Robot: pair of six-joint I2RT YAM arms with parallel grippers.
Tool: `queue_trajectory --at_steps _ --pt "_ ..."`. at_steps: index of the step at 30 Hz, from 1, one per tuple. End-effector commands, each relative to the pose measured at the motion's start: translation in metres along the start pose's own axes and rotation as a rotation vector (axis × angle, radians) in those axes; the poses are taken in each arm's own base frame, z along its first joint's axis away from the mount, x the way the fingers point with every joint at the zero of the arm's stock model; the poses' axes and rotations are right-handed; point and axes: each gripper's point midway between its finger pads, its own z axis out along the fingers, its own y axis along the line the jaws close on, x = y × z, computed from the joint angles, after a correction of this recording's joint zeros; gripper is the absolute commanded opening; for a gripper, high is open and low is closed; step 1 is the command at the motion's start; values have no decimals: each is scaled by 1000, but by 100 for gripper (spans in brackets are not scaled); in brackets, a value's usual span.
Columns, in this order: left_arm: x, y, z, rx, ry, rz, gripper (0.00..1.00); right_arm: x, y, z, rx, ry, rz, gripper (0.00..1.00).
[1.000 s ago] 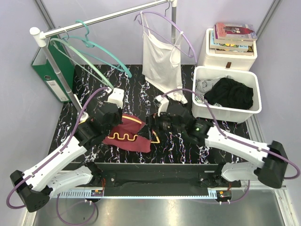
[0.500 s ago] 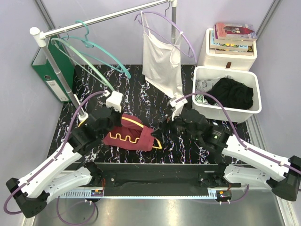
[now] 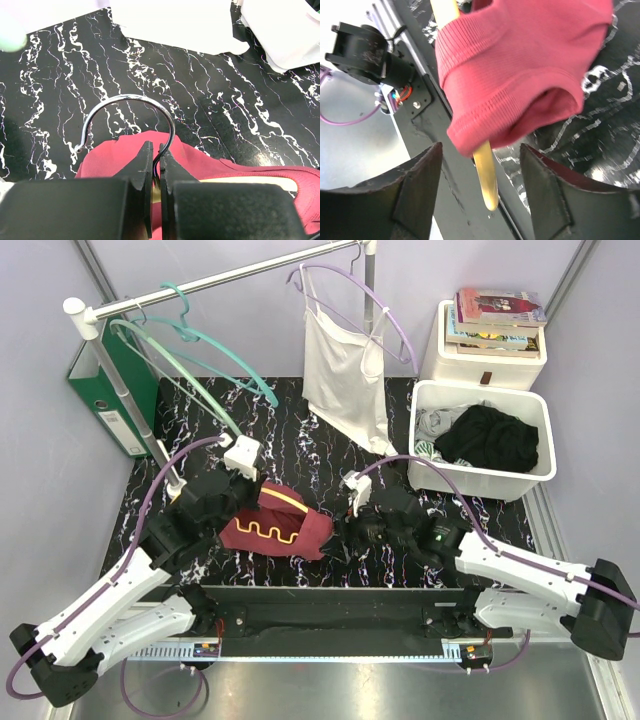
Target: Place the tank top on the hanger
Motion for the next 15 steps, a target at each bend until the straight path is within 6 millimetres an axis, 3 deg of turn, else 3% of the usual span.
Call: queue_trajectory --at_steps 1,3,4,7,8,10,12,15 --pt "-28 -6 -2 35 -110 -14 0 -18 19 12 -117 -94 -13 65" --pt "-28 -6 -2 35 -113 -14 0 -22 22 14 -132 -120 -11 58" --pt "-28 -6 -2 37 -114 -14 0 -21 20 15 -125 -121 -9 46" --pt "-28 -8 -3 47 -115 -11 0 -24 16 14 -101 -139 -2 24" --pt "-29 -8 -3 48 -115 -13 2 -25 12 13 -78 -146 4 11" --pt "-28 -7 -2 40 -112 -14 15 -26 9 8 -56 -165 9 0" --pt "-29 -8 -2 48 -113 -14 44 -32 5 -1 -21 -204 18 0" --pt "-29 -9 -3 52 -113 -17 75 -35 -3 -13 30 -242 26 0"
